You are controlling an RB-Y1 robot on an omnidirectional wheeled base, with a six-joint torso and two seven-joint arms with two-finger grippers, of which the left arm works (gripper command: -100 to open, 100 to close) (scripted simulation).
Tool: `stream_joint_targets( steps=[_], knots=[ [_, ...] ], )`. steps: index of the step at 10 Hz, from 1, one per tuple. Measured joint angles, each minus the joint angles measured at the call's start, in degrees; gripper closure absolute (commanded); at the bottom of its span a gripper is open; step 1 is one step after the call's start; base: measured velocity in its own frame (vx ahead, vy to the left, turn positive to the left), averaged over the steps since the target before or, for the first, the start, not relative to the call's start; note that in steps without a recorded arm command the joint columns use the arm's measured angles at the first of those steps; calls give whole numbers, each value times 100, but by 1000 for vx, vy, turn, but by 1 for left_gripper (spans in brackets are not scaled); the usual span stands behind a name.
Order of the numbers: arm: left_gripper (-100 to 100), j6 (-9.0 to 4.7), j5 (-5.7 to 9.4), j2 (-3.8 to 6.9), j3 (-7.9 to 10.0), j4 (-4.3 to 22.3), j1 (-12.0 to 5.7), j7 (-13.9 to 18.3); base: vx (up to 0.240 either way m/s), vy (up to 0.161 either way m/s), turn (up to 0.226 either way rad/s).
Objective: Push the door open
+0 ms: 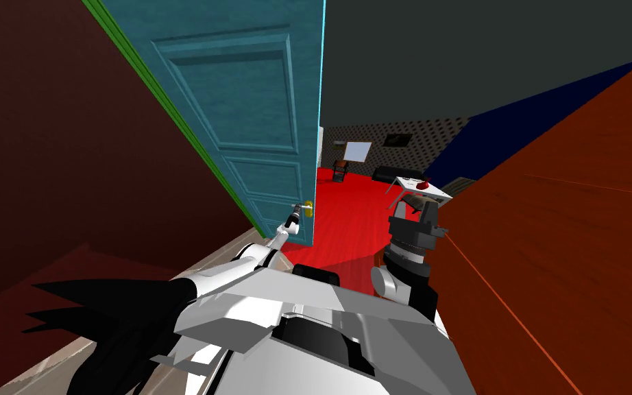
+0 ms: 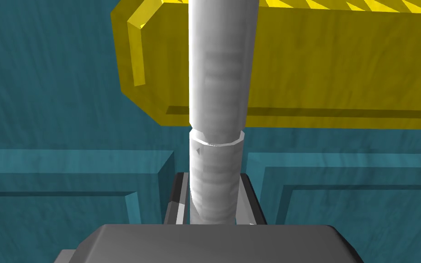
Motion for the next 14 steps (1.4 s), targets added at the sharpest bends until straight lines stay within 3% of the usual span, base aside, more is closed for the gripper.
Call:
stream_joint_targets(
  steps=[1,7,9,10,14],
  knots=[
    [100,-61,18,29,63,59,-21,-6,149,-123,62],
    [100,-40,89,110,320,56,15,-86,130,-81,57],
    [100,83,117,116,415,-140,145,-137,180,-75,52],
    [100,38,135,149,459,-40,90,-146,166,-122,52],
    [100,12,220,261,724,-42,107,-243,185,-124,79]
  ],
)
